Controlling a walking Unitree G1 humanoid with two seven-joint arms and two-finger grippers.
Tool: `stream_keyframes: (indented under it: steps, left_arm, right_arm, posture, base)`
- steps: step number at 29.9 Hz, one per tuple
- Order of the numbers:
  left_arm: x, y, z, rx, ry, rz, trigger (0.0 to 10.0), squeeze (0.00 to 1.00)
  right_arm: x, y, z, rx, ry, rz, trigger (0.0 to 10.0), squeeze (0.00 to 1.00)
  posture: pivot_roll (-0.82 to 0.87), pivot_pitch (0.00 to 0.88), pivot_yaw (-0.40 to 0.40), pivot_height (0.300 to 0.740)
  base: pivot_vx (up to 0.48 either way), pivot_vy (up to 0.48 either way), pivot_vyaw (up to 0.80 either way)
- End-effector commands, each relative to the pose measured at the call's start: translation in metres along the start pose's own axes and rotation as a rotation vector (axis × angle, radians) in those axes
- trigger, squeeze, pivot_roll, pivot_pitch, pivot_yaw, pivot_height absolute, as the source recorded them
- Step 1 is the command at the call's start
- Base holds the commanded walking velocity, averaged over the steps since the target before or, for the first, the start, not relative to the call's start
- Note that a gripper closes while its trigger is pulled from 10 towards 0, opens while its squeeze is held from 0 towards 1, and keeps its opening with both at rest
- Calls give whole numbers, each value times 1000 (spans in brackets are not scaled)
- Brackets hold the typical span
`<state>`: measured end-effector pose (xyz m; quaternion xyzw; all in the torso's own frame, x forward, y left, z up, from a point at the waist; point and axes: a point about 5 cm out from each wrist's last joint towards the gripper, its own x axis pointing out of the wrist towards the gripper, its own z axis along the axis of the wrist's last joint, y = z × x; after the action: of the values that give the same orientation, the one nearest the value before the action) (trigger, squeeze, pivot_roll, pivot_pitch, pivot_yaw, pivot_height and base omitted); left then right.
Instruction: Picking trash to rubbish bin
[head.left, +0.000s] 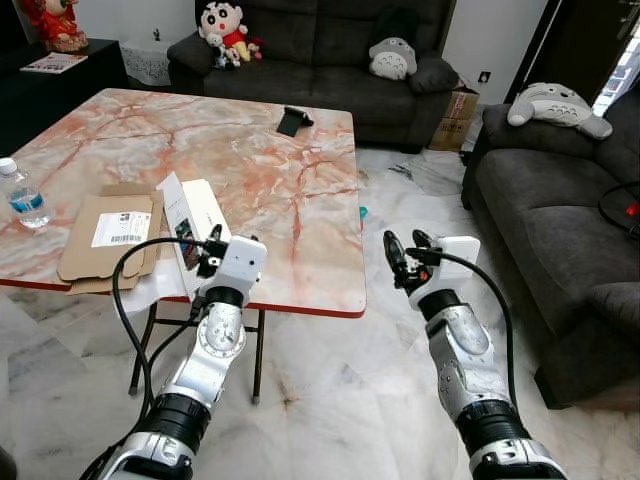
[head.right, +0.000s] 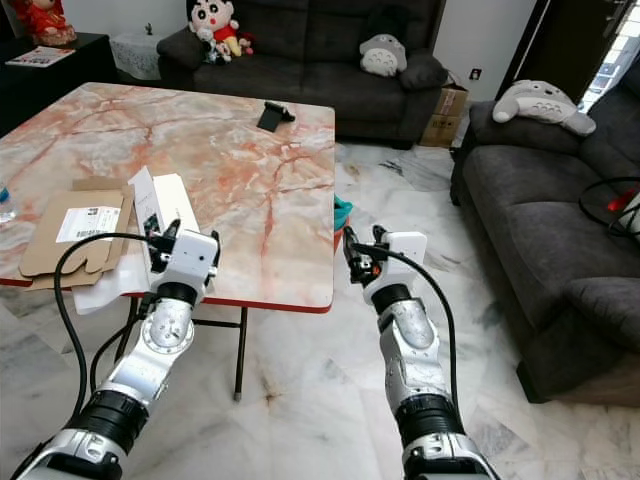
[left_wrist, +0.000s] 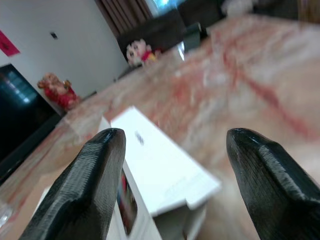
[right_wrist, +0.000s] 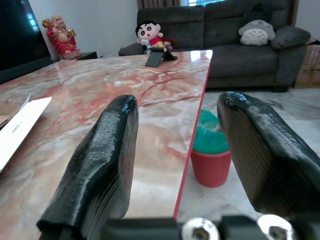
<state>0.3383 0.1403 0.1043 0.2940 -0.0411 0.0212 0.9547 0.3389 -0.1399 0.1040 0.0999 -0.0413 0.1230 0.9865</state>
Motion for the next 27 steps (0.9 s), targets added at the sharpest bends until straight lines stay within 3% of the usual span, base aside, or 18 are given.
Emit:
stream_keyframes:
  steps: [1,2,9,18,27]
  left_arm:
    - [5,-1,3,122,-9,-27,10000,906]
    - [5,-2,1,167,-4,-48,10000,0]
    - [4,-7,-1,303,-24,-118,10000,0]
    - [5,-13,-1,374,-9,-161,10000,0]
    - [6,-9,-7,402,42,-140,10000,0]
  right_arm:
    - [0,-4,2,-8,1,-10,10000,0]
    - [0,-4,2,-8,2,-10,10000,0]
    - [0,-3,2,-6,2,-6,10000,0]
    - [0,-3,1,-5,2,-5,10000,0]
    - [0,-3,1,-5,4,-2,10000,0]
  posture:
    - [94,0,-105,740]
    - [94,0,-105,740]
    - [94,0,-106,740]
    - [94,0,-106,740]
    - [94,0,-106,740]
  base:
    - [0,0,0]
    - [0,0,0]
    - [0,0,0]
    - [0,0,0]
    - [0,0,0]
